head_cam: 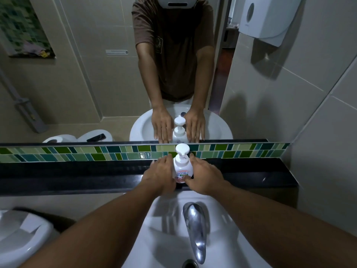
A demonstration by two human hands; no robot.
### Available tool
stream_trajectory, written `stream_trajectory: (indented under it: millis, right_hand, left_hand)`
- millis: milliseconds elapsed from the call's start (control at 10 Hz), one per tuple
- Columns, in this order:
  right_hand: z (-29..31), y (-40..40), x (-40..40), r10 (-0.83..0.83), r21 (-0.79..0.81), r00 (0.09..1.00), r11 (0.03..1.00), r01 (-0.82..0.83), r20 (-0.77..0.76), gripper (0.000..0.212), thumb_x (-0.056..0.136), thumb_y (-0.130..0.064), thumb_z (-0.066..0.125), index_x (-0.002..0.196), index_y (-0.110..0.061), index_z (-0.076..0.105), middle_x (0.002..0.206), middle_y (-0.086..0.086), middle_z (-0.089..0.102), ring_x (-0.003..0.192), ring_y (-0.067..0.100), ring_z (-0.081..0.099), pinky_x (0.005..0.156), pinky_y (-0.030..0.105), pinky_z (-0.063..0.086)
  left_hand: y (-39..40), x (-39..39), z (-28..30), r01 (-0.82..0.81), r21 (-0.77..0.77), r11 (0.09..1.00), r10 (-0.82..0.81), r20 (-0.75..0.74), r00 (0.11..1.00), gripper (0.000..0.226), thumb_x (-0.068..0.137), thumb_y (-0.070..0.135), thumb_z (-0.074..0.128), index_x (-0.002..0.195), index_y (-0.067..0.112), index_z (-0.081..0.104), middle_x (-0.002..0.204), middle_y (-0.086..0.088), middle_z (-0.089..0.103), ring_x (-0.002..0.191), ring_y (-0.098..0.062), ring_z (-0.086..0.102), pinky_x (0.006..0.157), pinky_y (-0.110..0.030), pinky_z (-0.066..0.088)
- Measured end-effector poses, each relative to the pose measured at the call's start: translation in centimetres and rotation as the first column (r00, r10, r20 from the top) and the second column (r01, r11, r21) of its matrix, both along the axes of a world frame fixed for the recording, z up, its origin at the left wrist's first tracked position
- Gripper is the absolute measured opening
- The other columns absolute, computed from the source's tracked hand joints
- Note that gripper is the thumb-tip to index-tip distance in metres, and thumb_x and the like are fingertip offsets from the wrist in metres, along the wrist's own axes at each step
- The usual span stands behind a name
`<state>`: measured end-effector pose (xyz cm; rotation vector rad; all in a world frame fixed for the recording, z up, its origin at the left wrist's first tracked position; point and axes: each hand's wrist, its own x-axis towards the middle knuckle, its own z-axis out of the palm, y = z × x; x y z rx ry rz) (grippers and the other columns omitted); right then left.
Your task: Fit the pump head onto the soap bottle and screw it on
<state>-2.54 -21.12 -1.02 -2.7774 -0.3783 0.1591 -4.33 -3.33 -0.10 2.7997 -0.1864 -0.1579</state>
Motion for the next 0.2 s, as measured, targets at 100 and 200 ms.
stream_trajectory:
  millis: [100,200]
  right_hand:
    - [0.53,-0.32,0.39,0.025,-0.094,0.998,0.995,-0.019,0.062,0.089,0.091,-0.053,0.057,0.160,-0.010,0.021,0.160,0.009,0.042,0.144,0.029,0.039,0.113,0.046,0.036]
    - [1.15,-0.55,0.64,0.032,-0.138,0.998,0.990,-0.025,0.051,0.090,0.090,-0.056,0.056,0.160,-0.010,0.021,0.163,0.009,0.037,0.148,0.029,0.035,0.116,0.046,0.033]
  left_hand:
    - [0.77,0.21,1.02,0.027,0.116,0.993,-0.032,0.045,0.998,0.074,0.091,0.042,0.061,0.152,0.011,0.034,0.153,-0.010,0.048,0.141,-0.031,0.043,0.117,-0.047,0.032]
    - [1.00,0.21,1.76,0.005,0.144,0.990,-0.008,0.020,1.000,0.076,0.091,0.044,0.060,0.155,0.011,0.034,0.156,-0.010,0.046,0.143,-0.031,0.041,0.118,-0.046,0.032]
